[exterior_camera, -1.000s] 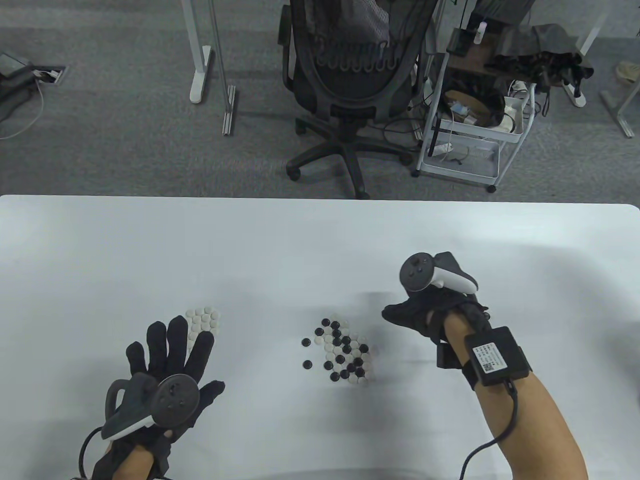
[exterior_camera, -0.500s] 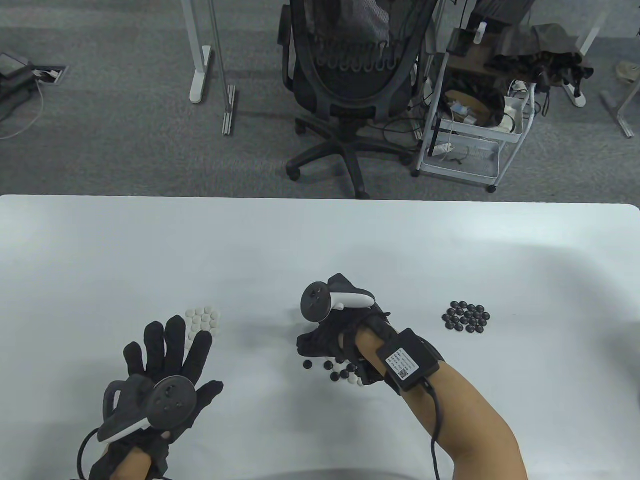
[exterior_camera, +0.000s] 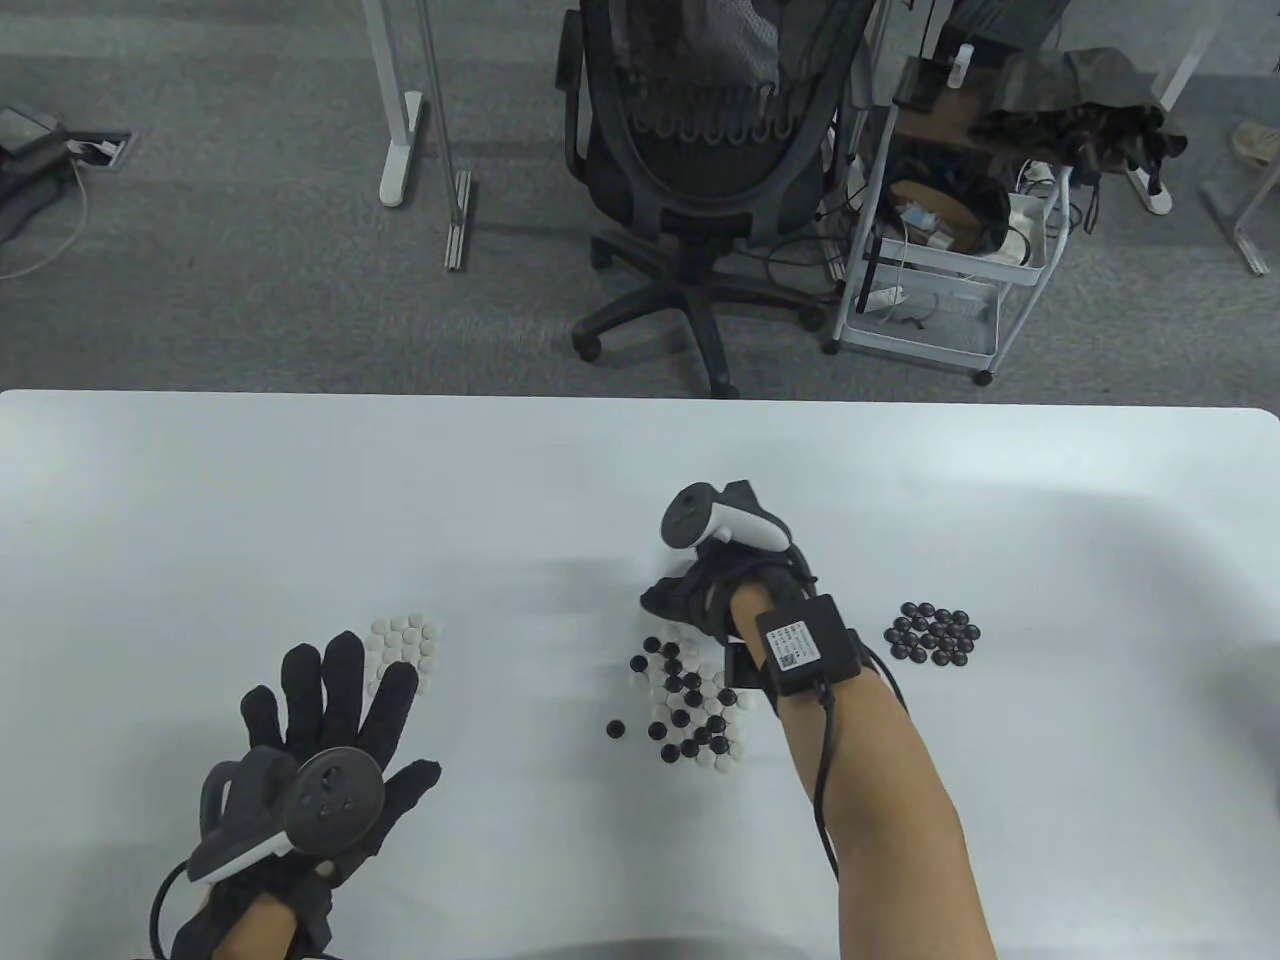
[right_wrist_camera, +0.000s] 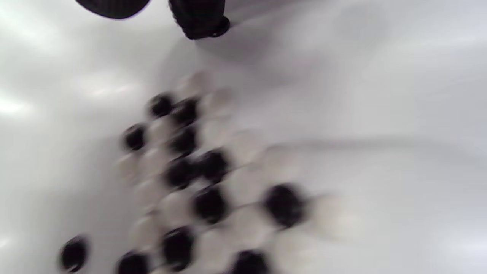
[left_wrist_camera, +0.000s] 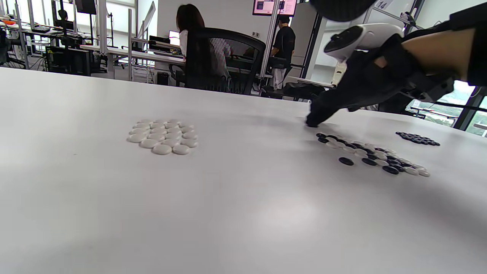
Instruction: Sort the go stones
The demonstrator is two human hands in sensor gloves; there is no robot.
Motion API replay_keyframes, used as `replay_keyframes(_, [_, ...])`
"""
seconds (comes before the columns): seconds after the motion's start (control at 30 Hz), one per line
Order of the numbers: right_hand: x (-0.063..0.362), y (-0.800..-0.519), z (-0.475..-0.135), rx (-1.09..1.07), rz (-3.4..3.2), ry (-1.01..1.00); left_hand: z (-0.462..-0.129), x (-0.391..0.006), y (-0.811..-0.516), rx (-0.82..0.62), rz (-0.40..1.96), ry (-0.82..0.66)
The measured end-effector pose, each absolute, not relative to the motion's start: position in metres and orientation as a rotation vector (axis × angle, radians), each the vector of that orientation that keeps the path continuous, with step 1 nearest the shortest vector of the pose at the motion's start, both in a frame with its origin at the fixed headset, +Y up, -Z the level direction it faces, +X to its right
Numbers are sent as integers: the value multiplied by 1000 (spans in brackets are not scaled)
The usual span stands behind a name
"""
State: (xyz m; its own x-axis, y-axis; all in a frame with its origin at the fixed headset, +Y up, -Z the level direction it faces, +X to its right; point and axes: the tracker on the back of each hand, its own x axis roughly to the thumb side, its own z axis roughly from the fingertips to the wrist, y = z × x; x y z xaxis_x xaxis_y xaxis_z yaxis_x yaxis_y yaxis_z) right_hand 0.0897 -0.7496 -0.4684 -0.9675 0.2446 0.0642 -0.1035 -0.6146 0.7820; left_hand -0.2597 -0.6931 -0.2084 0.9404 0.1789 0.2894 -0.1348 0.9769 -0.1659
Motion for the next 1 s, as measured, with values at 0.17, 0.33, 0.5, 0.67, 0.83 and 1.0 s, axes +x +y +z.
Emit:
replay_keyframes(0.17, [180, -745, -479, -76, 2640, 1280, -209, -262, -691, -133, 167, -304])
replay_keyframes(0.33, [234, -747, -467, -195, 2593, 1225, -212, -261, -694, -149, 161, -312])
replay_keyframes(0.5, [258, -748, -461, -244, 2588, 1197, -213, -258, -697, -166, 150, -311])
replay_keyframes(0.67, [266, -747, -458, -269, 2593, 1189, -213, -257, -697, -167, 146, -306])
replay_keyframes(0.83, [270, -743, -457, -301, 2593, 1201, -214, -258, -697, -173, 146, -297])
replay_keyframes(1.0, [245, -723, -457, -152, 2606, 1165, -214, -259, -696, -169, 151, -296])
